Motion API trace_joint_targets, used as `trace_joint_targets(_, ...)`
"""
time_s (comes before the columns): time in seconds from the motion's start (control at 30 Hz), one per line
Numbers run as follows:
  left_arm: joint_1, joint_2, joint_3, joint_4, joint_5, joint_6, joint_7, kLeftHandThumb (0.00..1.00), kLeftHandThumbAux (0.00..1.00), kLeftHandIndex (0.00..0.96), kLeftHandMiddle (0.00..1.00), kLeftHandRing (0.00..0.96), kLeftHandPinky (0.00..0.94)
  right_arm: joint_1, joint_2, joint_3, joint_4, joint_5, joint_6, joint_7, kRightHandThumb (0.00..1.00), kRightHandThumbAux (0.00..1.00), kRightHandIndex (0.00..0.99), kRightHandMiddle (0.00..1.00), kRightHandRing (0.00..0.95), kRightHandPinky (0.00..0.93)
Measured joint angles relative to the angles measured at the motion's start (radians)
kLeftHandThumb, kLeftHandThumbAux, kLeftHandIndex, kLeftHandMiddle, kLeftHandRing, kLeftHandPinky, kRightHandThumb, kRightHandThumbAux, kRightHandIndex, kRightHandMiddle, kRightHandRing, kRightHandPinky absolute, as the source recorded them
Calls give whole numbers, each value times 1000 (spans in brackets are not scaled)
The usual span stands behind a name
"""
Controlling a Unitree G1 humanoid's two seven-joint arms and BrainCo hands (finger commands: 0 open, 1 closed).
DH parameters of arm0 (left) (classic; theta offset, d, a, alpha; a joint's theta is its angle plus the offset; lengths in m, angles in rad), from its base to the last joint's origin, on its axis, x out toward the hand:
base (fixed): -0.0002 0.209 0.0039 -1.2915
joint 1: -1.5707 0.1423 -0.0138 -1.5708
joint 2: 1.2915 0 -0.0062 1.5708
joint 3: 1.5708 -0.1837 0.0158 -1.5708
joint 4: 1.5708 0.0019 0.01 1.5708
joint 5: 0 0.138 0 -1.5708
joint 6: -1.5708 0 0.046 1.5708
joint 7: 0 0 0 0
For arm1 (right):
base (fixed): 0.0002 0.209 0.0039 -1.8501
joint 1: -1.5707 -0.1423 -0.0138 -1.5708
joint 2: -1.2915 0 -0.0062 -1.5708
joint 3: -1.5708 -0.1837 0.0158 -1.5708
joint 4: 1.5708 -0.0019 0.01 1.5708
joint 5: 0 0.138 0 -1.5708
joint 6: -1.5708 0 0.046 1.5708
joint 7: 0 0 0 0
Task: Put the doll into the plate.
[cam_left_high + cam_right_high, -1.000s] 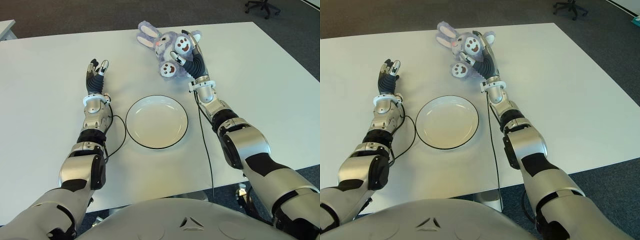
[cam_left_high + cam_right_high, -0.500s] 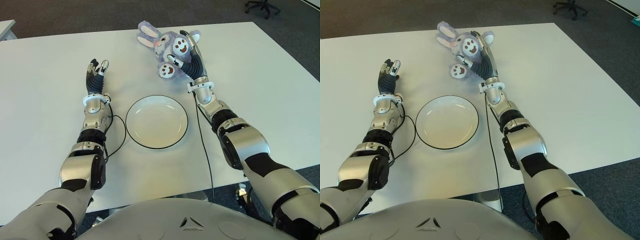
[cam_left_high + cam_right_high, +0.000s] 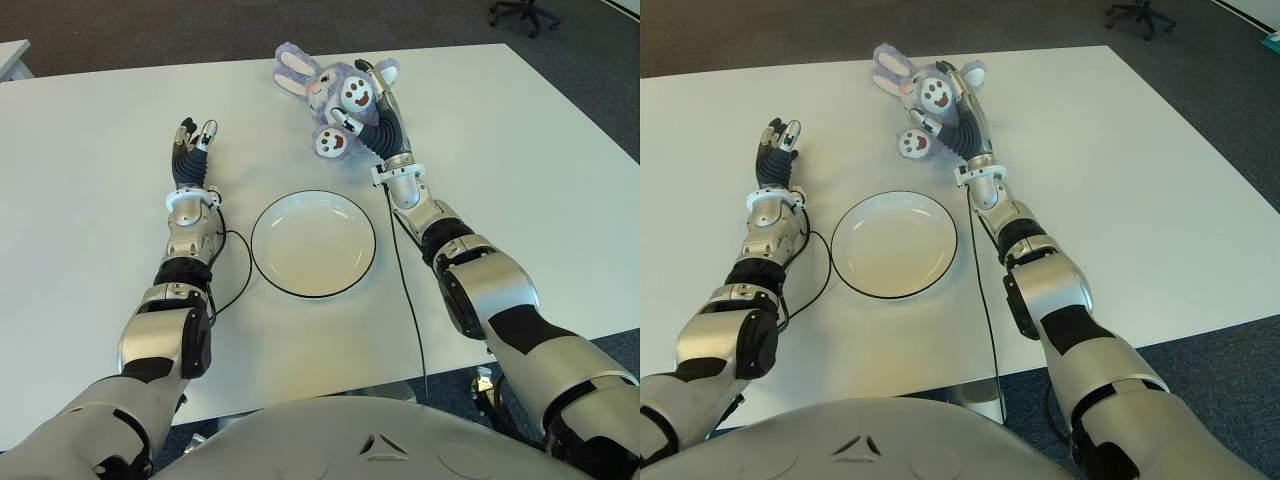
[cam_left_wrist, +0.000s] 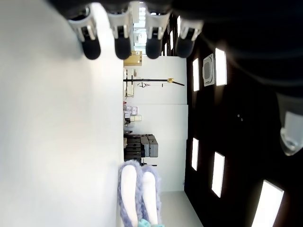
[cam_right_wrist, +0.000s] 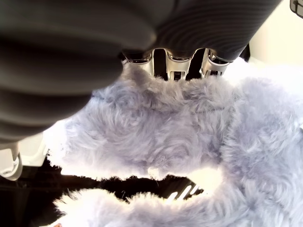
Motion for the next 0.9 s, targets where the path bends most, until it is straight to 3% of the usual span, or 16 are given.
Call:
trace_joint_targets(0.3, 0, 0, 0, 0, 0, -2, 0, 0, 427, 0, 57, 47, 7, 0, 20, -9, 0, 6, -27, -23, 534, 478, 56, 62, 69, 157)
trace_joint_targets(0.37, 0, 0, 0, 0, 0, -2, 0, 0, 424, 0, 53, 42, 2, 0, 25, -13, -1, 7, -29, -32, 578, 486, 66, 76, 78, 139)
trace_joint_targets(0.9, -2, 0, 1, 2, -2, -2, 0, 0, 416, 0, 62, 57, 32, -11, 43, -20, -2, 6, 5, -71, 631, 483, 47, 95, 77, 102)
